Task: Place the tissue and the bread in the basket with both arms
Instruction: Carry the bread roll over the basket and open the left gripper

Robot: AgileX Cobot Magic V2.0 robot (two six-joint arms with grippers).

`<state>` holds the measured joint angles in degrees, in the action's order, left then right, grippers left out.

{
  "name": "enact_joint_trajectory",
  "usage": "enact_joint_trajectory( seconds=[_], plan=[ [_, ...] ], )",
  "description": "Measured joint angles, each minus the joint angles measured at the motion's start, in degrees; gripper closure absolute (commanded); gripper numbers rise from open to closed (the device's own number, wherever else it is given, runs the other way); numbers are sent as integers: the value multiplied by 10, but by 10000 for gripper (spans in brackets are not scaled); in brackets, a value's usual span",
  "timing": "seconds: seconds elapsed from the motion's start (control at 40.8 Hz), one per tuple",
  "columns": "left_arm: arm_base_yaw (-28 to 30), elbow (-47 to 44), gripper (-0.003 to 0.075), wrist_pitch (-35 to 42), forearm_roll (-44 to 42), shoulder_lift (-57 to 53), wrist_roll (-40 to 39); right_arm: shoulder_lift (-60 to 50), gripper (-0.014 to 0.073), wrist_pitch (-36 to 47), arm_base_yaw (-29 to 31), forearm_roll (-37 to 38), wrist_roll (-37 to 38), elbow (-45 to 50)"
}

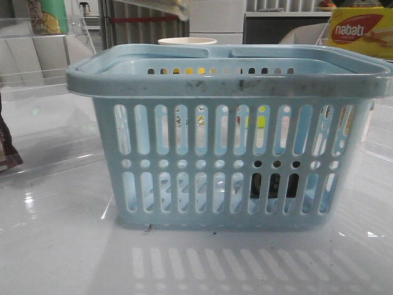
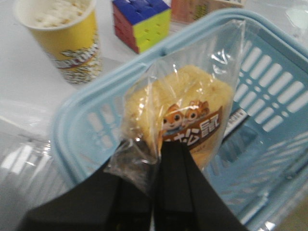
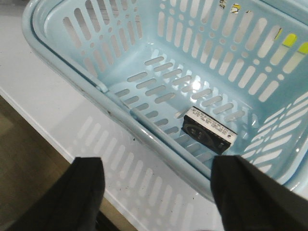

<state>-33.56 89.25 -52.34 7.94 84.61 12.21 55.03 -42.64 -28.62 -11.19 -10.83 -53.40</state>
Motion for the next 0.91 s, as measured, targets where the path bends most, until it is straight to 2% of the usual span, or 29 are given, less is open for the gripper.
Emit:
enact_joint_trajectory(
  seconds=[0.196,0.465,0.539,0.735,0.808,0.906],
  plan=[
    [-58,-6,628,4,0,71,0,0,23,0,0,0,0,0],
    [-63,-6,621,61,-11,149,0,0,23,0,0,0,0,0],
    [-63,-6,570,69,-12,160,0,0,23,0,0,0,0,0],
    [-63,-6,267,74,-12,168,0,0,23,0,0,0,0,0],
    [-63,-6,230,76,-13,168,0,0,23,0,0,0,0,0],
    [-63,-6,231,77,-15,161,0,0,23,0,0,0,0,0]
  ],
)
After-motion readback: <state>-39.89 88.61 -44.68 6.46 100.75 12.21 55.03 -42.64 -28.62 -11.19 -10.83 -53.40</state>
